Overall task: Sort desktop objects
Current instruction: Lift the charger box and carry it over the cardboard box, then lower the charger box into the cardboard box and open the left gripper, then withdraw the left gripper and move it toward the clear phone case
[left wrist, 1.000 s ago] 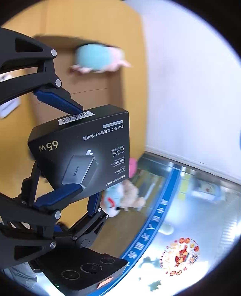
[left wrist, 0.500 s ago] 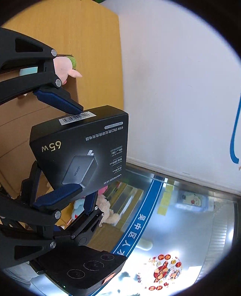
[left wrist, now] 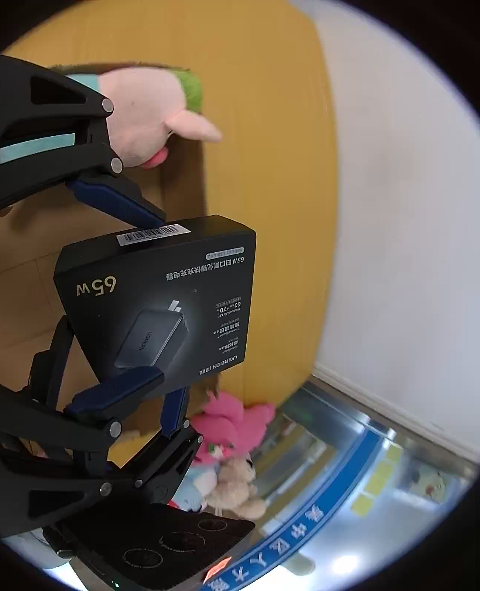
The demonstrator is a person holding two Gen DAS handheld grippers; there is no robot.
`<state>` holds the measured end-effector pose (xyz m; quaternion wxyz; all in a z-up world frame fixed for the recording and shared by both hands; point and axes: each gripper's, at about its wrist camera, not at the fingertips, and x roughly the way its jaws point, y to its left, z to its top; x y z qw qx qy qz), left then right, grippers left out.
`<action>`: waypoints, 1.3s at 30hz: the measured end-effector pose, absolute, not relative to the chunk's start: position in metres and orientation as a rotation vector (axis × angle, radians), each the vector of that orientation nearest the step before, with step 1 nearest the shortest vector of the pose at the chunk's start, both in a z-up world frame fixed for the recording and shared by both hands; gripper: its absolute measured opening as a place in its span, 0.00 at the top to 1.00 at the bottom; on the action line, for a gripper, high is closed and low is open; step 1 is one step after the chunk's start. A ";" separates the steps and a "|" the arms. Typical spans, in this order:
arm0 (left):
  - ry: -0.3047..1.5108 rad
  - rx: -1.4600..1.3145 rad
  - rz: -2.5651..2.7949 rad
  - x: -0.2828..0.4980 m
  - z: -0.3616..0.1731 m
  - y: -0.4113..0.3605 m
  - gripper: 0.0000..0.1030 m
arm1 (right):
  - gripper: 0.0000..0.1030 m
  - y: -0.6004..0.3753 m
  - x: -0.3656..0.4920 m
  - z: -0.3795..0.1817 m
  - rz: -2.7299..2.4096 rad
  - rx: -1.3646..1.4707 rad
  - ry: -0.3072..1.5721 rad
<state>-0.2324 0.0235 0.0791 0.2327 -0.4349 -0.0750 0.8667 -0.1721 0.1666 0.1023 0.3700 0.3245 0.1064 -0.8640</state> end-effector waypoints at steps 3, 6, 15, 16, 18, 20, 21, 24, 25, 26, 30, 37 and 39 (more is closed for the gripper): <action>-0.208 -1.312 2.352 -0.250 0.049 0.027 0.25 | 0.13 0.164 -0.196 0.066 -2.173 0.952 0.229; -0.194 -1.414 2.335 -0.262 0.023 0.032 0.25 | 0.13 0.161 -0.210 0.034 -2.136 1.054 0.210; -0.161 -1.515 2.366 -0.272 0.004 0.037 0.30 | 0.16 0.158 -0.220 -0.006 -2.122 1.231 0.192; -0.189 -1.492 2.387 -0.267 0.011 0.031 0.30 | 0.15 0.159 -0.218 -0.005 -2.132 1.240 0.199; -0.201 -1.438 2.428 -0.255 0.026 0.022 0.30 | 0.14 0.162 -0.209 0.000 -2.144 1.235 0.219; -0.181 -1.360 2.472 -0.238 0.045 0.016 0.29 | 0.10 0.167 -0.195 0.011 -2.172 1.226 0.247; -0.164 -1.303 2.501 -0.224 0.057 0.012 0.29 | 0.08 0.171 -0.188 0.018 -2.187 1.216 0.249; -0.140 -1.149 2.555 -0.183 0.086 0.003 0.28 | 0.05 0.183 -0.166 0.048 -2.269 1.170 0.204; -0.126 -1.111 2.572 -0.170 0.095 0.001 0.28 | 0.05 0.188 -0.154 0.061 -2.297 1.139 0.201; -0.106 -1.063 2.591 -0.159 0.105 0.004 0.27 | 0.03 0.190 -0.141 0.072 -2.317 1.098 0.199; -0.022 -0.879 2.698 -0.096 0.136 -0.009 0.23 | 0.00 0.192 -0.093 0.117 -2.392 0.899 0.245; -0.027 -0.759 2.767 -0.028 0.149 0.000 0.21 | 0.00 0.194 -0.007 0.148 -2.452 0.749 0.332; -0.018 -0.761 2.764 -0.014 0.146 0.009 0.21 | 0.00 0.197 0.013 0.149 -2.456 0.732 0.329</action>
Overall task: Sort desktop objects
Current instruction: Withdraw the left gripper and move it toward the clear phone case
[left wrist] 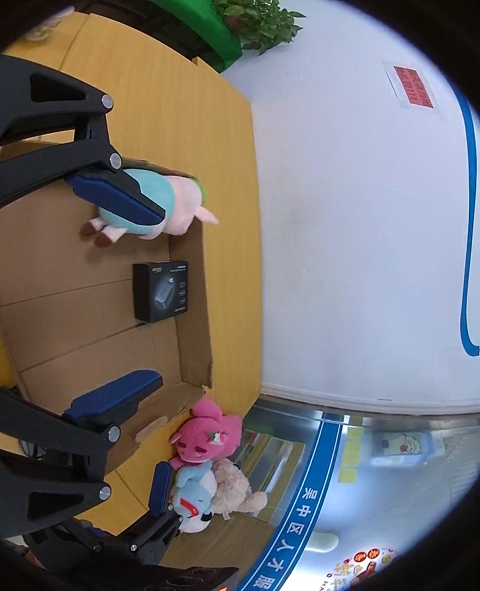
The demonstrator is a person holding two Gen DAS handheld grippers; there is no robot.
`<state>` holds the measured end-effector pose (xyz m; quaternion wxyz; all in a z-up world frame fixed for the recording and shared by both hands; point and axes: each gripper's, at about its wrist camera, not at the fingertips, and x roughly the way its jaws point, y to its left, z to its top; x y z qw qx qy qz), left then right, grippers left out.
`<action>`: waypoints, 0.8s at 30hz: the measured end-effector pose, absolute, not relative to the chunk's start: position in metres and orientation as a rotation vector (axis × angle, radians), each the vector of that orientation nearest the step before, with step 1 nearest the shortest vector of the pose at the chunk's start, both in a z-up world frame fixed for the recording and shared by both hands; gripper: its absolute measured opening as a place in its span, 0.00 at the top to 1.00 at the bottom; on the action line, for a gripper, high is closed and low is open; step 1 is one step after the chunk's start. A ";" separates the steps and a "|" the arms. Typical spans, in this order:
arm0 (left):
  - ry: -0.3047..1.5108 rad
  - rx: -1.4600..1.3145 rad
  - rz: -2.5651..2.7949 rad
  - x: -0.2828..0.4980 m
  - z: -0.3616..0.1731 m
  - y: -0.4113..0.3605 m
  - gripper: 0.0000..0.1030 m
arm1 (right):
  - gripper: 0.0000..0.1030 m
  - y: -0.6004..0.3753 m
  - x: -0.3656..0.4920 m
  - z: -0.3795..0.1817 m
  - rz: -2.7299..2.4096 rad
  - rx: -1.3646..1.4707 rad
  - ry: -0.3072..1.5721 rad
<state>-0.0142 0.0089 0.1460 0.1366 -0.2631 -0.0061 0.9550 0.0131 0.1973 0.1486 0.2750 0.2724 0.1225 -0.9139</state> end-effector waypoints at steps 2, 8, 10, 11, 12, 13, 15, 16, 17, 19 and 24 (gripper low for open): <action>-0.011 -0.758 2.763 0.004 0.141 0.012 0.21 | 0.00 0.202 0.030 0.143 -2.460 0.734 0.337; 0.015 -0.757 2.777 0.041 0.119 0.021 0.21 | 0.00 0.217 0.059 0.107 -2.467 0.802 0.308; 0.010 -0.771 2.769 0.050 0.111 0.021 0.21 | 0.00 0.219 0.067 0.097 -2.468 0.824 0.295; 0.007 -0.773 2.771 0.054 0.107 0.022 0.21 | 0.00 0.219 0.070 0.093 -2.474 0.829 0.294; 0.000 -0.773 2.772 0.057 0.104 0.021 0.21 | 0.00 0.218 0.073 0.090 -2.482 0.833 0.294; -0.006 -0.775 2.771 0.060 0.101 0.021 0.21 | 0.00 0.218 0.077 0.088 -2.492 0.836 0.293; -0.019 -0.782 2.768 0.066 0.096 0.020 0.21 | 0.00 0.218 0.085 0.083 -2.511 0.834 0.276; -0.026 -0.783 2.769 0.068 0.094 0.019 0.21 | 0.00 0.217 0.088 0.080 -2.519 0.839 0.264; -0.035 -0.786 2.768 0.069 0.092 0.019 0.21 | 0.00 0.217 0.090 0.077 -2.525 0.850 0.254; -0.051 -0.792 2.763 0.072 0.089 0.018 0.21 | 0.00 0.216 0.096 0.071 -2.540 0.870 0.238; -0.033 -0.745 2.803 0.084 0.087 0.019 0.21 | 0.00 0.213 0.109 0.068 -2.588 0.862 0.219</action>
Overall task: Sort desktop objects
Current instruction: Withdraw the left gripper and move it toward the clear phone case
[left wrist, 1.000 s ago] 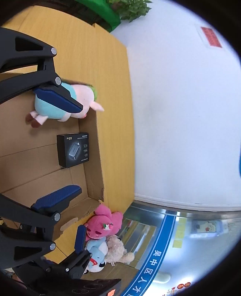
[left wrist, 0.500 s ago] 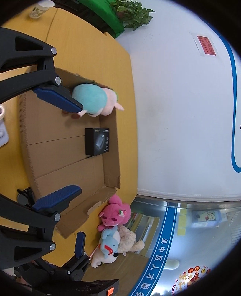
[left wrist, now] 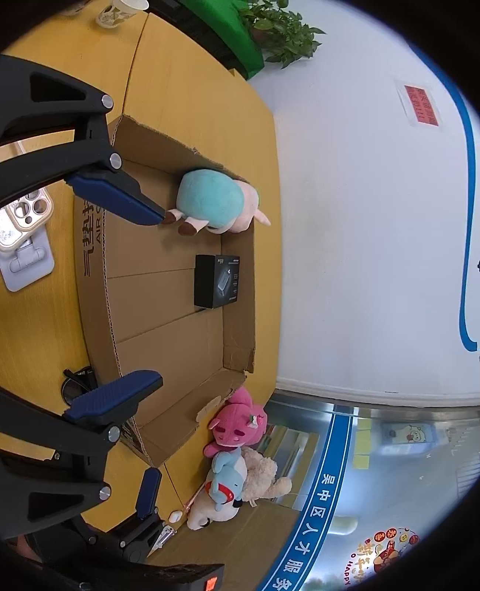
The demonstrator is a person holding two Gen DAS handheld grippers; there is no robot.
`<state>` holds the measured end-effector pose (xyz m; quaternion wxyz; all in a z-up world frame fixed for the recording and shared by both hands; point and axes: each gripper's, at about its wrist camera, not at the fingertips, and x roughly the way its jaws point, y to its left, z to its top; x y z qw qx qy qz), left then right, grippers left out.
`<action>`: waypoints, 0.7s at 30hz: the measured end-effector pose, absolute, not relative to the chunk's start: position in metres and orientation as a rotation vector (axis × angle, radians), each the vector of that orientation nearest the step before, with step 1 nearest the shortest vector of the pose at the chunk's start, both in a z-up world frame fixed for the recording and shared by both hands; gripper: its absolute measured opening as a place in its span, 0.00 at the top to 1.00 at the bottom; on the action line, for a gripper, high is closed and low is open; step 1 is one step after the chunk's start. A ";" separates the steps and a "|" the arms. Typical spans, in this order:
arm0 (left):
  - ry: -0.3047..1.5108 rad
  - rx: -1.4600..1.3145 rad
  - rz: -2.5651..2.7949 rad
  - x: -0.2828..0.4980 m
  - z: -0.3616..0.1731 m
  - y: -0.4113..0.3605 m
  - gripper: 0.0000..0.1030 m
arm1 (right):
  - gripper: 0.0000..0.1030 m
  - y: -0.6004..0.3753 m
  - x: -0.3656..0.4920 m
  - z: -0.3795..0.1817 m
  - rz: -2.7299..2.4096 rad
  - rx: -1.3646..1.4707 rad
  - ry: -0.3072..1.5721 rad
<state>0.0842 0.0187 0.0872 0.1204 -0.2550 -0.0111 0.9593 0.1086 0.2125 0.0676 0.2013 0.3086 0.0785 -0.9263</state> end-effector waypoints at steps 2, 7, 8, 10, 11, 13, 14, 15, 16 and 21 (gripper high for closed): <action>-0.018 -0.732 2.814 0.089 0.086 0.019 0.21 | 0.00 0.211 0.115 0.070 -2.609 0.840 0.221; 0.020 -0.728 2.836 0.096 0.083 0.015 0.21 | 0.00 0.206 0.126 0.069 -2.623 0.808 0.223; 0.017 -0.730 2.838 0.097 0.082 0.013 0.21 | 0.00 0.206 0.127 0.069 -2.625 0.808 0.219; 0.015 -0.736 2.842 0.099 0.080 0.010 0.21 | 0.00 0.207 0.127 0.067 -2.634 0.813 0.200; 0.014 -0.739 2.842 0.100 0.079 0.008 0.21 | 0.00 0.208 0.127 0.066 -2.639 0.816 0.188; 0.010 -0.743 2.839 0.101 0.077 0.006 0.21 | 0.00 0.209 0.128 0.065 -2.651 0.816 0.171; 0.007 -0.743 2.840 0.103 0.077 0.005 0.21 | 0.00 0.209 0.130 0.064 -2.659 0.812 0.163; 0.007 -0.740 2.844 0.104 0.077 0.004 0.21 | 0.00 0.209 0.130 0.064 -2.662 0.808 0.158; 0.008 -0.738 2.850 0.105 0.077 0.003 0.21 | 0.00 0.209 0.131 0.063 -2.664 0.807 0.154; -0.026 -0.739 2.871 0.110 0.076 -0.011 0.21 | 0.00 0.208 0.135 0.065 -2.663 0.760 0.157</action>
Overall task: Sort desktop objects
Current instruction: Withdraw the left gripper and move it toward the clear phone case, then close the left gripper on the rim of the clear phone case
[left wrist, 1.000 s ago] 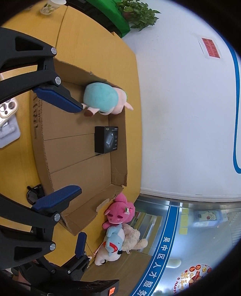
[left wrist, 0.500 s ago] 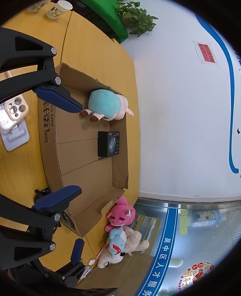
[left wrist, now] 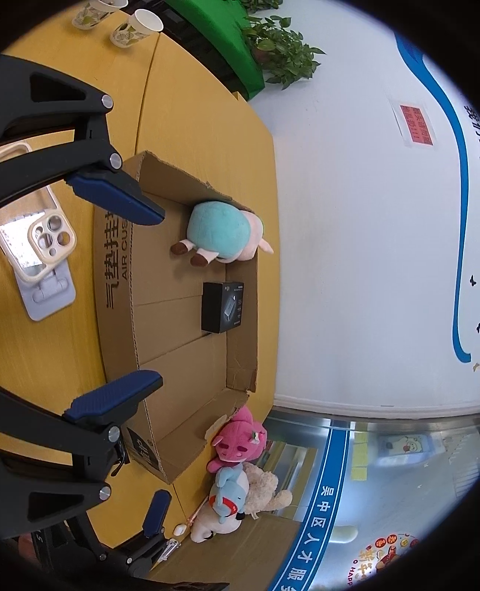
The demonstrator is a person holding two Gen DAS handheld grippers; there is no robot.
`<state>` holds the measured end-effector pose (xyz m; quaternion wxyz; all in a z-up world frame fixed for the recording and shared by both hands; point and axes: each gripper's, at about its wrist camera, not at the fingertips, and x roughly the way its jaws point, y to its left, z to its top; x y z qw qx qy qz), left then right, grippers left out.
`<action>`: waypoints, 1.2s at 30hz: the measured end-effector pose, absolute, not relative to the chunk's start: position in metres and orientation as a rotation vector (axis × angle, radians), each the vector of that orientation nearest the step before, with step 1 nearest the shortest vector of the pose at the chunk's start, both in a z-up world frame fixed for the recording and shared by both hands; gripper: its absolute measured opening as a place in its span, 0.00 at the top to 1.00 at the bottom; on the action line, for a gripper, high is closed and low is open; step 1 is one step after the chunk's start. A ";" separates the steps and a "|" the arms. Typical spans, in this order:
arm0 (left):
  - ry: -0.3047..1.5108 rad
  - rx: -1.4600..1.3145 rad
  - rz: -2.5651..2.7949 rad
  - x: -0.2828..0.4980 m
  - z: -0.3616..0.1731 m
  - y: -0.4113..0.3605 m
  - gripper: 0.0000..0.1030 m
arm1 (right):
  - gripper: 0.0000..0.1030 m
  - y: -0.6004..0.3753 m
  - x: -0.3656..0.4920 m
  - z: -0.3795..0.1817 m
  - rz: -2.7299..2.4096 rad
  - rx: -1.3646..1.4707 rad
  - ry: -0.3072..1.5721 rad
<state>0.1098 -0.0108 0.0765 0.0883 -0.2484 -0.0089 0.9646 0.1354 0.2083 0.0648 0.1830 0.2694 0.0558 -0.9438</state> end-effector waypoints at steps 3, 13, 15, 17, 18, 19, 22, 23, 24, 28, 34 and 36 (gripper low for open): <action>-0.049 -0.787 2.849 0.110 0.069 -0.028 0.21 | 0.00 0.205 0.139 0.064 -2.641 0.734 0.171; -0.145 -0.997 2.793 0.121 0.034 -0.094 0.21 | 0.00 0.179 0.132 0.038 -2.533 0.833 0.112; -0.187 -1.047 2.777 0.124 0.026 -0.107 0.21 | 0.00 0.170 0.132 0.035 -2.496 0.853 0.107; -0.245 -1.087 2.751 0.126 0.018 -0.120 0.21 | 0.00 0.158 0.130 0.031 -2.440 0.866 0.105; -0.286 -1.104 2.739 0.128 0.013 -0.127 0.21 | 0.00 0.152 0.129 0.029 -2.406 0.877 0.101; -0.318 -1.117 2.732 0.130 0.009 -0.133 0.21 | 0.00 0.145 0.127 0.027 -2.363 0.891 0.093; -0.411 -1.170 2.702 0.135 -0.007 -0.149 0.21 | 0.01 0.119 0.122 0.022 -2.253 0.907 0.108; -0.441 -1.195 2.684 0.136 -0.012 -0.152 0.21 | 0.01 0.111 0.123 0.022 -2.224 0.903 0.122; -0.471 -1.218 2.667 0.135 -0.016 -0.156 0.21 | 0.01 0.102 0.123 0.021 -2.181 0.901 0.132; -0.665 -1.292 2.543 0.129 -0.039 -0.172 0.22 | 0.01 0.066 0.118 0.016 -1.984 0.915 0.187; -0.814 -1.296 2.428 0.122 -0.052 -0.181 0.22 | 0.01 0.026 0.097 -0.015 -1.821 1.046 0.228; -0.785 -1.305 2.448 0.122 -0.050 -0.178 0.22 | 0.00 0.019 0.095 -0.022 -1.796 1.070 0.221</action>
